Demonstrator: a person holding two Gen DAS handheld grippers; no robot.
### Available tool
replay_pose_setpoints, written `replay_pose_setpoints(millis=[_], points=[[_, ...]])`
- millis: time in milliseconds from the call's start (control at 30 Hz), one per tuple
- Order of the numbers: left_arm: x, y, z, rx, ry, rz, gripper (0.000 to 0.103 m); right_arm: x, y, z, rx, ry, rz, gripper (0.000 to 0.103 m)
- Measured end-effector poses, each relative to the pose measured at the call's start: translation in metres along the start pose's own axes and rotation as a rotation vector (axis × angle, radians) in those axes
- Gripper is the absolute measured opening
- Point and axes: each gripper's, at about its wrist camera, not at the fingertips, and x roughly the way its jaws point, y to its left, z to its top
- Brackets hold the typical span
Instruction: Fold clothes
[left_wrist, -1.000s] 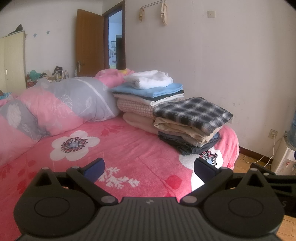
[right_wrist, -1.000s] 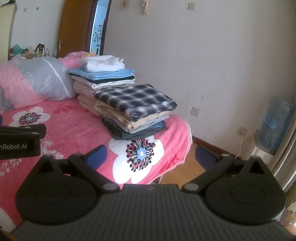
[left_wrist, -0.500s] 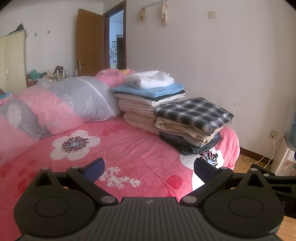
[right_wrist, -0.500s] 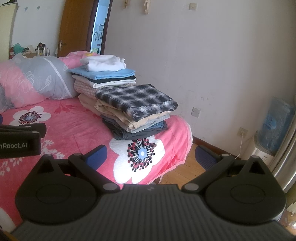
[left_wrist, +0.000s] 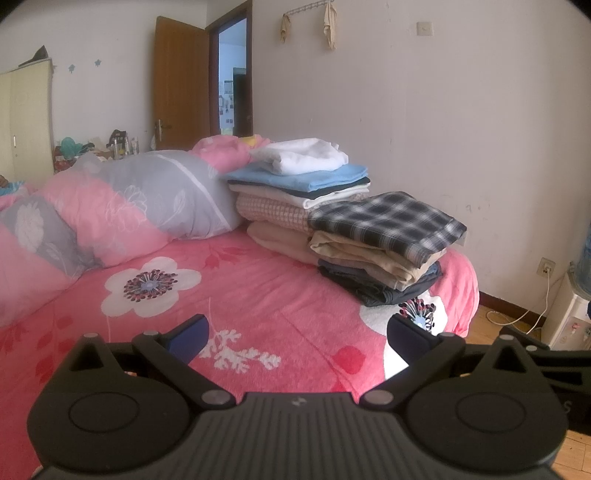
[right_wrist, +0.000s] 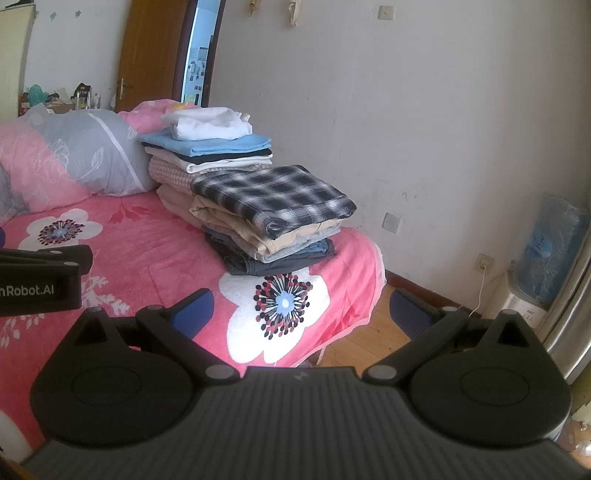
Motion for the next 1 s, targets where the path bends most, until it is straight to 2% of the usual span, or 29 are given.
replay_pose_setpoints(millis=[1000], points=[[0.001,0.0025,-0.0011,-0.006,0.006,0.002,0.103,0.0022,0.0012,-0.0015,-0.01,0.008,0.006,0.102]])
